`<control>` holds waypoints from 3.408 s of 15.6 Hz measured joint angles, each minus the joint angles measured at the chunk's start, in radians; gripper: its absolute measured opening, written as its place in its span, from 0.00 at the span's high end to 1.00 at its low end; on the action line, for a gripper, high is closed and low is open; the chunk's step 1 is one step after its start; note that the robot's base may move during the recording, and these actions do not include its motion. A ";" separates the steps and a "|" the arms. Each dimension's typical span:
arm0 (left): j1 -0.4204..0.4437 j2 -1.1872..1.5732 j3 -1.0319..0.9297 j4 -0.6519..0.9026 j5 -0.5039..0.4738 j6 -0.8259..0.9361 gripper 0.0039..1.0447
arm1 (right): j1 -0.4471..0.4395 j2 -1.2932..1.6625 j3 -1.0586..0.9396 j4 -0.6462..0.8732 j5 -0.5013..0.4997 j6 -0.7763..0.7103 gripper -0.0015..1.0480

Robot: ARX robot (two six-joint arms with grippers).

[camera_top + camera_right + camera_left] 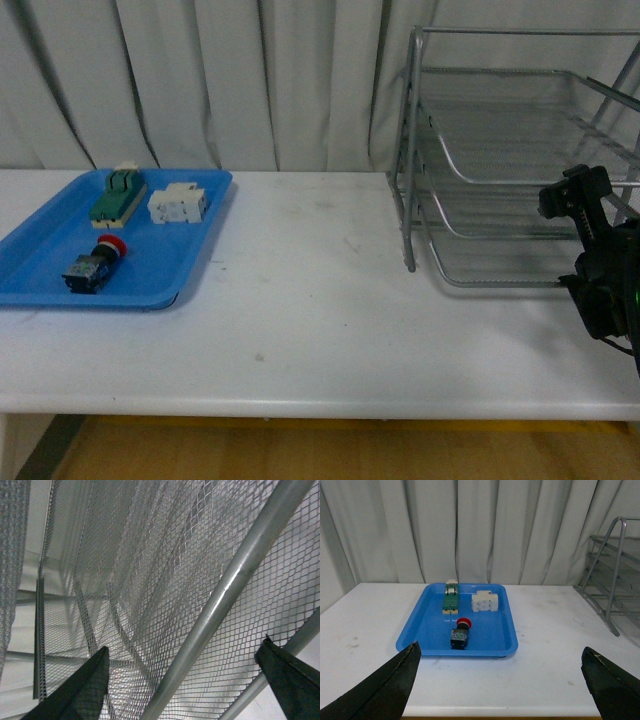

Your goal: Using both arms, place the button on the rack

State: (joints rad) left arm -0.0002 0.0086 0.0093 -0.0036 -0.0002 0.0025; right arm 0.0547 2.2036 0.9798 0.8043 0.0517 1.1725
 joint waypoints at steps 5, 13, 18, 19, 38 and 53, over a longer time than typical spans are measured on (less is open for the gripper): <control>0.000 0.000 0.000 0.000 0.000 0.000 0.06 | 0.023 0.073 0.082 0.036 0.016 0.051 0.68; 0.000 0.000 0.000 0.000 0.000 0.000 0.06 | 0.050 -0.148 -0.433 0.377 0.005 0.246 0.96; 0.000 0.000 0.000 0.000 0.000 0.000 0.06 | 0.070 -0.216 -0.577 0.429 0.031 0.195 0.86; 0.000 0.000 0.000 0.000 0.000 0.000 0.06 | 0.071 -0.227 -0.590 0.423 0.032 0.164 0.79; 0.001 0.000 0.000 0.000 0.000 0.000 0.06 | 0.178 -1.482 -0.965 -0.105 0.187 -1.136 0.86; 0.001 0.000 0.000 0.000 0.000 0.000 0.06 | -0.055 -2.007 -0.969 -0.606 -0.049 -1.167 0.98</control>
State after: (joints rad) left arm 0.0006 0.0086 0.0093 -0.0036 -0.0002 0.0025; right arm -0.0002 0.1963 0.0113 0.1986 0.0025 0.0059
